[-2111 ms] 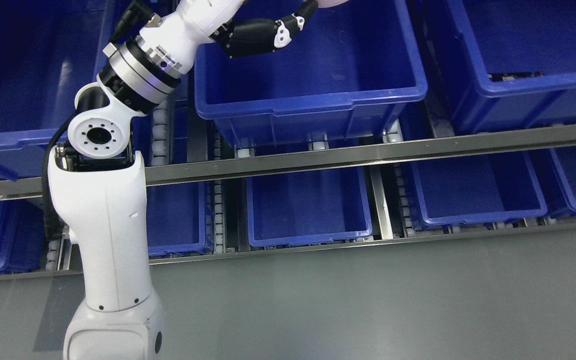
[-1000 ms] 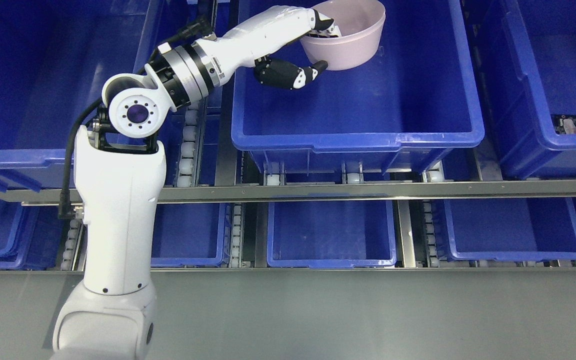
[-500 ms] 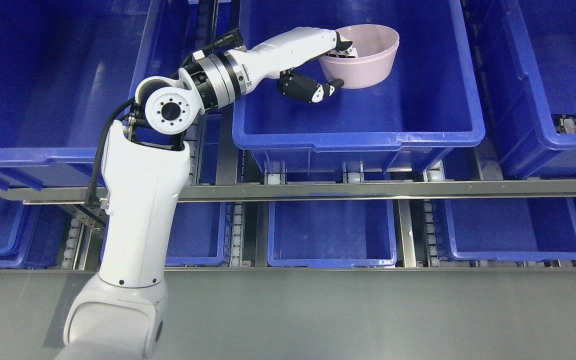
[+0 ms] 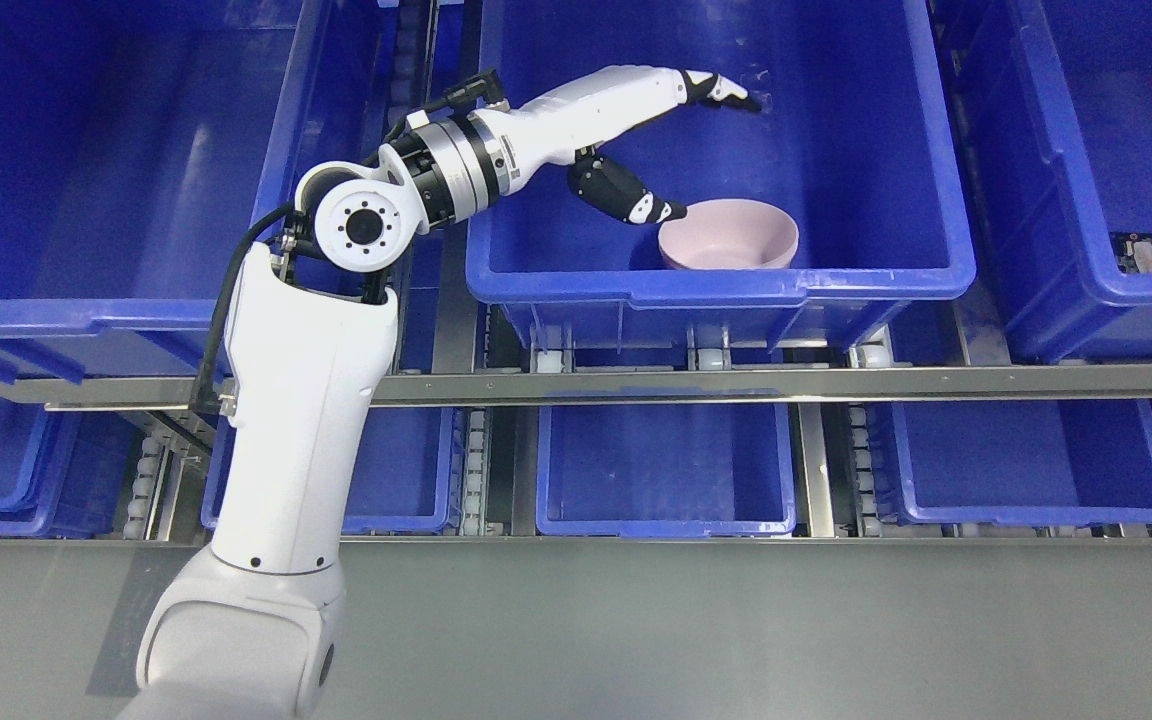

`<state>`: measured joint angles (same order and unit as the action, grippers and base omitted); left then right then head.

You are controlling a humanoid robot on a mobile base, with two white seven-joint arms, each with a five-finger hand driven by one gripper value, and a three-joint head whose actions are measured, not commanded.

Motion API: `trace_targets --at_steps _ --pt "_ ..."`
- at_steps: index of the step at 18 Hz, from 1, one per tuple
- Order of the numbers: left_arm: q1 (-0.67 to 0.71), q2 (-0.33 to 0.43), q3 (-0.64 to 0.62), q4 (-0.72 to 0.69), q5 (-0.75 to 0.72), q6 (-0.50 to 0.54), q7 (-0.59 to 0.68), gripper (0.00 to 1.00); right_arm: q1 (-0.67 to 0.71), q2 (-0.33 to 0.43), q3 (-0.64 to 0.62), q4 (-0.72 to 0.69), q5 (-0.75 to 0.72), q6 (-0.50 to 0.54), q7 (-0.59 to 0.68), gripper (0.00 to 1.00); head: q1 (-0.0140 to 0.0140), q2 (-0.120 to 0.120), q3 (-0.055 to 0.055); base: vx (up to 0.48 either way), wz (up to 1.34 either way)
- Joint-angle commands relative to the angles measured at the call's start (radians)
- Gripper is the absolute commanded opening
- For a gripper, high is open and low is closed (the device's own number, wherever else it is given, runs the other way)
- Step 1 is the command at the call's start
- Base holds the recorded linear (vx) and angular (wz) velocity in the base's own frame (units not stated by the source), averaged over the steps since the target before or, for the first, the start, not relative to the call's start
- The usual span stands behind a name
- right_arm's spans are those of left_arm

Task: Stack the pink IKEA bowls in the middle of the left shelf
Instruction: 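Release the bowls and raise the left hand out of the bin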

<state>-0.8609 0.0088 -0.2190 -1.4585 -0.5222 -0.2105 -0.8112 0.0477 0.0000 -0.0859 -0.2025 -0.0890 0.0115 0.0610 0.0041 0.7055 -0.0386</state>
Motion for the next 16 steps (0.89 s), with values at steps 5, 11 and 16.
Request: trace_targets --at_steps 5,11,16 --pt "0.055 0.009 -0.028 0.003 0.627 0.000 0.889 0.99 0.001 -0.017 0.000 0.000 0.000 0.001 0.000 1.00 0.0000 0.000 0.000 0.000 0.00" --pt "0.376 0.009 -0.023 -0.285 0.625 0.046 0.888 0.99 0.000 -0.017 0.000 0.000 0.000 0.001 0.000 1.00 0.0000 0.000 0.000 0.000 0.00" --pt "0.437 0.009 0.038 -0.307 0.622 0.036 0.888 0.99 0.000 -0.017 0.000 0.000 0.000 0.001 0.000 1.00 0.0000 0.000 0.000 0.005 0.00"
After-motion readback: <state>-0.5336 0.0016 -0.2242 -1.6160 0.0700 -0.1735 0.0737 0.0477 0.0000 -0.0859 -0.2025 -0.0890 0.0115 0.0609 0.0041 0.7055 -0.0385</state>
